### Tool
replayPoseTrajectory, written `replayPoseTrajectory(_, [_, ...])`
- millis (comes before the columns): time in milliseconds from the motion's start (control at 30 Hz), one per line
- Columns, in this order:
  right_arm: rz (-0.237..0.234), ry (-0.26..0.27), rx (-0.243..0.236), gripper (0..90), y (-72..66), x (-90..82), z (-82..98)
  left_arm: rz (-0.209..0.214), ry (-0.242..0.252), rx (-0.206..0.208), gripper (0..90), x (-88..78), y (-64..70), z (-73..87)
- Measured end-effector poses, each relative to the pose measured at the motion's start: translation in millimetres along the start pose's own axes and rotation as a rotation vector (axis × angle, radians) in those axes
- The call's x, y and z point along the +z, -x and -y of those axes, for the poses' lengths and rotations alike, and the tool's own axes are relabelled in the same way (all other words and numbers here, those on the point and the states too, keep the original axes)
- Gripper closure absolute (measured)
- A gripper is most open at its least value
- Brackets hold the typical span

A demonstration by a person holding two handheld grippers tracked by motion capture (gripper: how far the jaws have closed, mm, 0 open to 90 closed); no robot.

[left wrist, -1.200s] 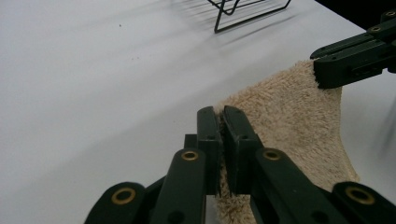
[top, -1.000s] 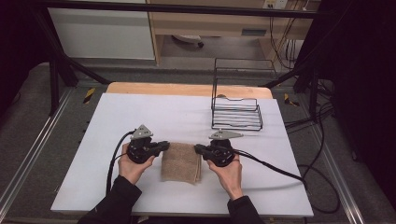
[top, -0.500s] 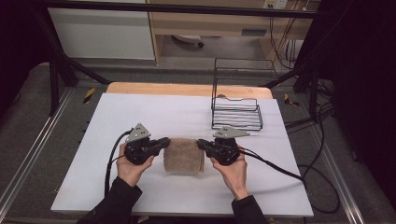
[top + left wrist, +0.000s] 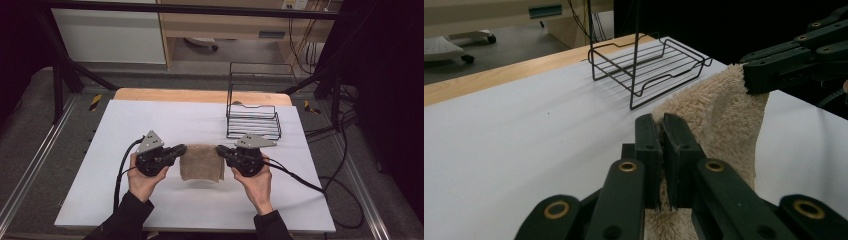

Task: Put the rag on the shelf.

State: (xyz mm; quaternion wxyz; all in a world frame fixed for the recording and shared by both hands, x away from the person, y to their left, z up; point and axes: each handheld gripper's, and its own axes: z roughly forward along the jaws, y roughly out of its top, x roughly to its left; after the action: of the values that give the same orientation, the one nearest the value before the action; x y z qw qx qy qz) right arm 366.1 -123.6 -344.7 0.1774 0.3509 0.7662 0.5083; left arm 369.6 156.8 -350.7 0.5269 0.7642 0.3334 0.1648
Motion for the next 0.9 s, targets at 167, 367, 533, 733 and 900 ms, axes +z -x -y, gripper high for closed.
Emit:
replayPoseTrajectory(167, [0.012, 0.015, -0.010, 86.2, 2.0, -6.9, -2.9, 0.003, 0.017, 0.006, 85.7, 1.8, 3.1, -6.8])
replayPoseTrajectory(367, [0.031, 0.042, -0.021, 86.3, 6.0, -17.5, -7.9, 0.008, 0.050, 0.009, 85.6, 6.3, 8.2, -17.0])
replayPoseTrajectory(533, [0.052, 0.066, -0.031, 86.2, 9.2, -27.1, -11.6, 0.010, 0.071, 0.023, 85.7, 11.0, 12.9, -24.3])
replayPoseTrajectory(733, [0.072, 0.088, -0.039, 86.3, 12.8, -35.3, -14.7, 0.010, 0.093, 0.029, 85.7, 16.7, 17.4, -32.0])
replayPoseTrajectory(900, [0.091, 0.100, -0.045, 86.2, 16.2, -41.9, -17.3, 0.014, 0.105, 0.029, 85.7, 22.0, 20.4, -37.8])
